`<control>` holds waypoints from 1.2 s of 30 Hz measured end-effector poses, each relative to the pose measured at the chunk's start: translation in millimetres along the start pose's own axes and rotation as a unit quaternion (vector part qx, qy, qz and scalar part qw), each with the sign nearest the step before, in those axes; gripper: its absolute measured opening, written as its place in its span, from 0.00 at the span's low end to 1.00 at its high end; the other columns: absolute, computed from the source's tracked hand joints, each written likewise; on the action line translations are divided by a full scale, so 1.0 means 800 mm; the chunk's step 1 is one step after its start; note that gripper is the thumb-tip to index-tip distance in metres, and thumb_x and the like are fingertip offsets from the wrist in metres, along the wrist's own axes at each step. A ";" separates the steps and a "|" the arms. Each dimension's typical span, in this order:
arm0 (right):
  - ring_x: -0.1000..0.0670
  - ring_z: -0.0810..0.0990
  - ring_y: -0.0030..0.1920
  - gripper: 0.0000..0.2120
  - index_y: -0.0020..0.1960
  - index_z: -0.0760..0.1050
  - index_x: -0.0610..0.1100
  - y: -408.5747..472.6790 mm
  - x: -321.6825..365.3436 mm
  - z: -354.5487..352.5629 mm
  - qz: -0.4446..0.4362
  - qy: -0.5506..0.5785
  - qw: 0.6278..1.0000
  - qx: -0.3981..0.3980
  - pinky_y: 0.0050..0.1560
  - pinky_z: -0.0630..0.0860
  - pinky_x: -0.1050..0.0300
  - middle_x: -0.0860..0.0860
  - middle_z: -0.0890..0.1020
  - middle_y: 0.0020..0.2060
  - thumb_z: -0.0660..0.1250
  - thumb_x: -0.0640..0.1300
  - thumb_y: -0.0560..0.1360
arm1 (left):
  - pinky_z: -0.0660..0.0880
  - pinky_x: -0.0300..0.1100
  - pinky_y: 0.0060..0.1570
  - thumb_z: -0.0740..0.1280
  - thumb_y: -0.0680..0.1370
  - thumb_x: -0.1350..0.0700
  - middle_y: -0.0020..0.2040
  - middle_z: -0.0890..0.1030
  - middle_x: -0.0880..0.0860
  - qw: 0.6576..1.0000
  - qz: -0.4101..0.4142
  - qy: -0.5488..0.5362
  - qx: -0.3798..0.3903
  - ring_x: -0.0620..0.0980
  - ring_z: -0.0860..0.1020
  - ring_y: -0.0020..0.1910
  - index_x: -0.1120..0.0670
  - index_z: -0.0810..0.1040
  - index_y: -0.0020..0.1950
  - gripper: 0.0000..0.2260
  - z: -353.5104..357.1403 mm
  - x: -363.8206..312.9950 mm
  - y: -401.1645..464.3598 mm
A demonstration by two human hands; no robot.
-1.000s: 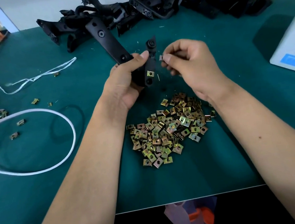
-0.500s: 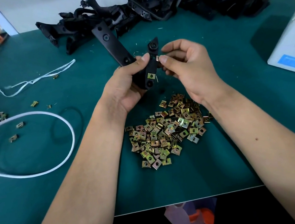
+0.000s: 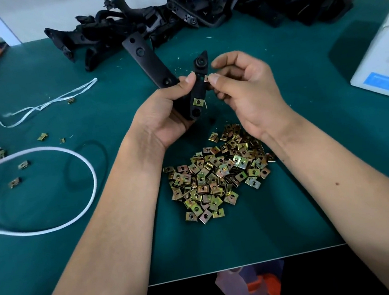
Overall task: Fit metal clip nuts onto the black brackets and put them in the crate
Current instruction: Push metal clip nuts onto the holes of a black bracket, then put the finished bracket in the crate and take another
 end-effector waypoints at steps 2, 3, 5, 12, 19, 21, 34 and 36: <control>0.54 0.77 0.39 0.10 0.52 0.77 0.41 -0.002 -0.001 0.002 0.007 0.012 1.000 -0.010 0.41 0.74 0.59 0.51 0.79 0.37 0.71 0.30 0.76 | 0.80 0.40 0.39 0.72 0.74 0.58 0.46 0.82 0.53 1.000 -0.003 0.003 0.003 0.49 0.80 0.41 0.57 0.81 0.51 0.08 0.000 0.001 0.000; 0.53 0.77 0.40 0.10 0.51 0.76 0.41 -0.002 -0.001 0.002 0.011 0.020 1.000 -0.013 0.41 0.74 0.59 0.50 0.79 0.37 0.71 0.29 0.76 | 0.80 0.40 0.39 0.72 0.74 0.58 0.46 0.82 0.53 1.000 -0.005 0.002 0.005 0.49 0.80 0.41 0.58 0.81 0.51 0.07 0.000 0.001 0.000; 0.53 0.76 0.40 0.10 0.50 0.75 0.42 -0.004 -0.001 0.004 0.018 0.044 0.999 -0.013 0.40 0.73 0.59 0.49 0.78 0.38 0.70 0.28 0.76 | 0.80 0.40 0.37 0.72 0.74 0.58 0.45 0.83 0.53 1.000 -0.007 -0.006 0.005 0.48 0.81 0.39 0.58 0.82 0.50 0.07 0.000 0.003 0.000; 0.54 0.74 0.36 0.12 0.46 0.73 0.43 -0.007 -0.001 0.011 0.048 0.156 0.986 -0.020 0.37 0.70 0.62 0.48 0.78 0.37 0.67 0.26 0.77 | 0.79 0.40 0.40 0.73 0.73 0.57 0.44 0.85 0.52 0.999 -0.019 -0.036 0.008 0.47 0.82 0.38 0.57 0.84 0.47 0.05 0.006 0.006 0.000; 0.52 0.78 0.41 0.09 0.48 0.74 0.42 -0.004 -0.003 0.007 0.004 0.064 0.997 -0.031 0.39 0.72 0.61 0.48 0.78 0.38 0.70 0.29 0.77 | 0.79 0.40 0.39 0.71 0.77 0.58 0.47 0.81 0.52 1.000 0.005 0.004 0.004 0.49 0.80 0.43 0.55 0.73 0.61 0.15 0.009 0.006 -0.002; 0.54 0.80 0.43 0.06 0.49 0.78 0.42 -0.002 -0.004 0.006 0.041 0.081 0.996 -0.018 0.41 0.75 0.60 0.49 0.82 0.41 0.71 0.33 0.78 | 0.80 0.41 0.40 0.69 0.79 0.59 0.45 0.82 0.52 1.000 0.021 -0.002 0.010 0.49 0.81 0.42 0.56 0.75 0.59 0.10 0.007 0.003 -0.002; 0.57 0.75 0.35 0.06 0.42 0.83 0.42 0.004 -0.002 -0.007 0.081 0.043 0.995 0.025 0.33 0.68 0.65 0.49 0.80 0.35 0.72 0.38 0.78 | 0.81 0.43 0.38 0.67 0.80 0.61 0.43 0.84 0.54 1.000 0.001 -0.009 0.010 0.51 0.84 0.42 0.57 0.74 0.58 0.08 0.010 -0.002 -0.007; 0.56 0.74 0.35 0.08 0.40 0.83 0.43 0.004 0.000 -0.007 0.077 0.040 0.996 0.025 0.33 0.68 0.65 0.49 0.79 0.35 0.72 0.38 0.78 | 0.81 0.43 0.37 0.68 0.80 0.62 0.43 0.83 0.53 1.000 0.011 0.011 0.003 0.50 0.84 0.40 0.56 0.75 0.53 0.04 0.012 -0.004 -0.008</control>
Point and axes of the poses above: each hand's wrist, its own y-axis towards the middle knuckle, its own z-axis out of the palm, x = y × z, the point moved 1 cm from there along y, towards the middle knuckle
